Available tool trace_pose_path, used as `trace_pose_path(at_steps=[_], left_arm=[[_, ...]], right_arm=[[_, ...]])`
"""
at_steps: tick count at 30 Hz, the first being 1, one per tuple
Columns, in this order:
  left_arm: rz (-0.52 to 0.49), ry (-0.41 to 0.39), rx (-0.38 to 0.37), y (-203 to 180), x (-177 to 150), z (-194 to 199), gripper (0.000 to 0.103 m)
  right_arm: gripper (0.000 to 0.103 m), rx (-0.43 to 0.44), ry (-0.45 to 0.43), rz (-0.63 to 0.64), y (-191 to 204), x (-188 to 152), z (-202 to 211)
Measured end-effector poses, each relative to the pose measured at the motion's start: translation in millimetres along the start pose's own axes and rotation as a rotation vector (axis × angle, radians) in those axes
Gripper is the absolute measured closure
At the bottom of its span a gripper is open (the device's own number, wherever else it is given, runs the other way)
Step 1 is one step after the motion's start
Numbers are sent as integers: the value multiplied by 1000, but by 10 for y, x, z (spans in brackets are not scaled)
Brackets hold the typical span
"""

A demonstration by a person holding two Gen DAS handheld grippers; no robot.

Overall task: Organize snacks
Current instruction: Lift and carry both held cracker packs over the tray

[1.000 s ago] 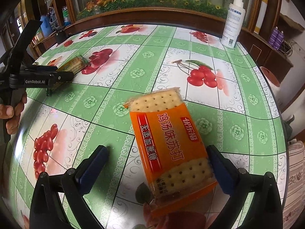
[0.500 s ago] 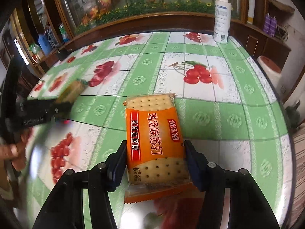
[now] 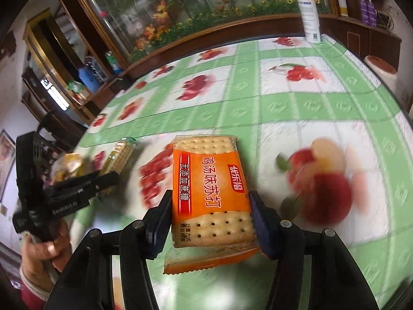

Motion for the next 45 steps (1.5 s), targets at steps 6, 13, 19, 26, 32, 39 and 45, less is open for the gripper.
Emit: trace_pose_path(at_steps=[6, 13, 19, 26, 32, 39, 45], left_arm=[[-26, -32, 37, -61, -259, 353, 57], [-15, -74, 85, 42, -500, 784, 57], [17, -103, 141, 222, -669, 1104, 57], [66, -123, 225, 418, -875, 1408, 57], [107, -135, 274, 507, -1000, 1567, 57], [189, -151, 305, 681, -1170, 1733, 57], [241, -159, 341, 942, -1393, 1892, 57]], right_arm=[[45, 70, -9, -3, 260, -236, 126], [45, 158, -10, 16, 616, -435, 214], [45, 242, -2, 46, 978, -554, 218], [45, 327, 17, 100, 1405, -681, 153], [45, 381, 37, 142, 1684, -793, 139], [45, 420, 53, 174, 1855, -816, 166], [45, 455, 53, 164, 1967, -852, 165]])
Point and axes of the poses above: each gripper's, at about its wrist camera, not at the fingertips, and z roughly against the way its jaws point, y to its left, x to its top, the point moved 5 cm from there along -z, roughly the way its jaws point, and after that the axes turned 3 degrees about -z, right-handed, at the moved point
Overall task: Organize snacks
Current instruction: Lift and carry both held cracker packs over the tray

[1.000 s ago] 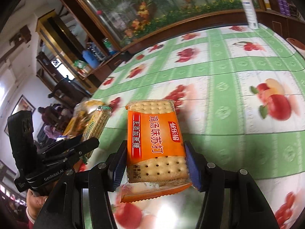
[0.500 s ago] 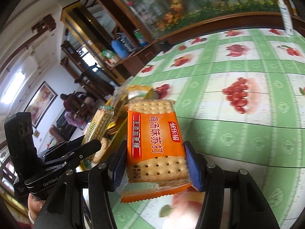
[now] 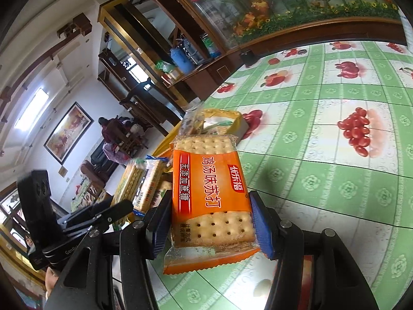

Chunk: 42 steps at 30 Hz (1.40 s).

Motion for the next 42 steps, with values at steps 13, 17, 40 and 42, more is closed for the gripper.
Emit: trace_pose_path(at_steps=[13, 17, 40, 42], left_arm=[[56, -1, -41, 430, 12, -40, 57], [72, 9, -46, 479, -12, -90, 57], [51, 14, 17, 659, 140, -234, 57], [56, 12, 16, 662, 155, -245, 57]], right_arm=[[46, -3, -18, -39, 209, -65, -41], [45, 5, -9, -36, 243, -21, -96], [46, 107, 46, 18, 712, 336, -920], [46, 99, 51, 31, 758, 368, -987]])
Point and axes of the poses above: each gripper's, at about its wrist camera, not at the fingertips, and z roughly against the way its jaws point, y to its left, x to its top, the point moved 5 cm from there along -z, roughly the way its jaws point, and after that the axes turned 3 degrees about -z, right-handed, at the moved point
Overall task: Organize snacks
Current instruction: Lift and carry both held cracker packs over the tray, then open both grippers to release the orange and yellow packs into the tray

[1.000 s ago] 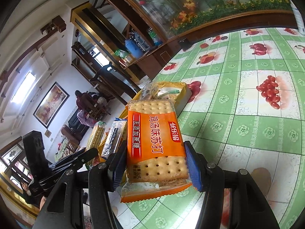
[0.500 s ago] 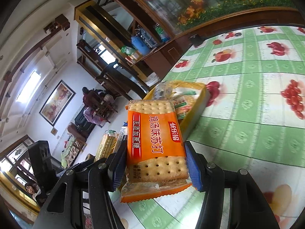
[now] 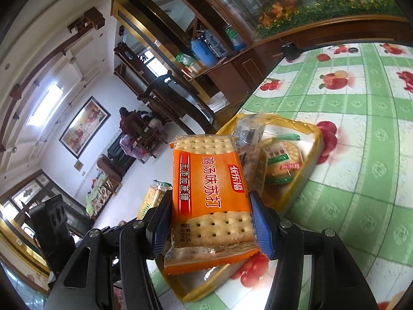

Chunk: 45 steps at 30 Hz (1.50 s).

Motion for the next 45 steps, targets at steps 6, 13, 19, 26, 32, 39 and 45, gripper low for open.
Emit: trace_pose_path(at_steps=[6, 13, 19, 26, 32, 39, 45], left_arm=[[-10, 4, 0, -40, 29, -44, 57], [-24, 8, 15, -35, 56, -87, 57], [-25, 5, 22, -23, 80, -101, 57], [-16, 6, 27, 31, 87, -112, 57], [-1, -1, 27, 67, 88, -91, 57], [27, 13, 4, 118, 73, -104, 57], [25, 7, -12, 48, 129, -88, 57]], right_arm=[[46, -45, 13, 69, 128, 111, -143], [45, -161, 28, 202, 291, 255, -383], [45, -235, 59, 302, 378, 278, -668], [45, -292, 76, 356, 384, 287, -924], [45, -307, 72, 361, 358, 299, -970], [45, -351, 84, 383, 325, 293, -1091], [23, -326, 52, 344, 339, 311, -950]])
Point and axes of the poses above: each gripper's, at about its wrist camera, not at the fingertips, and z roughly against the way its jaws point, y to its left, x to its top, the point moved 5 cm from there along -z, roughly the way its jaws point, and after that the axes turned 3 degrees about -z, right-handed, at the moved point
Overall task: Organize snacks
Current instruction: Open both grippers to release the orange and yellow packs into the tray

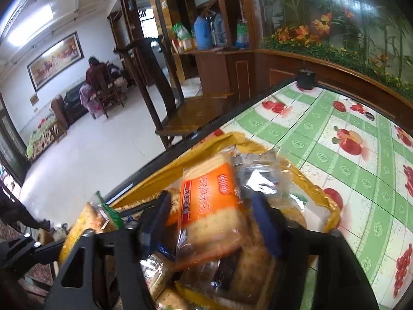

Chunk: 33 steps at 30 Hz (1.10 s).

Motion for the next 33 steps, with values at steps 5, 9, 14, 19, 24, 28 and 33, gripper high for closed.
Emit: trace_pose_path(at_steps=[5, 9, 14, 19, 24, 28, 33], left_arm=[[-40, -8, -35, -235, 33, -51, 57], [-80, 17, -60, -514, 3, -213, 57], [-135, 25, -27, -691, -24, -345, 57], [-148, 13, 0, -702, 17, -404, 56], [-159, 18, 8, -711, 71, -448, 54], [-153, 21, -7, -698, 61, -412, 38], [-163, -12, 64, -651, 54, -322, 16]], right_arm=[[22, 25, -102, -108, -272, -28, 480], [20, 39, -153, -227, -614, -191, 795], [20, 26, -126, -273, -854, -375, 879], [20, 32, -109, -293, -905, -529, 911], [20, 34, -109, -296, -895, -613, 988], [20, 32, -114, -294, -876, -646, 1051], [20, 31, -118, -303, -882, -686, 1115]])
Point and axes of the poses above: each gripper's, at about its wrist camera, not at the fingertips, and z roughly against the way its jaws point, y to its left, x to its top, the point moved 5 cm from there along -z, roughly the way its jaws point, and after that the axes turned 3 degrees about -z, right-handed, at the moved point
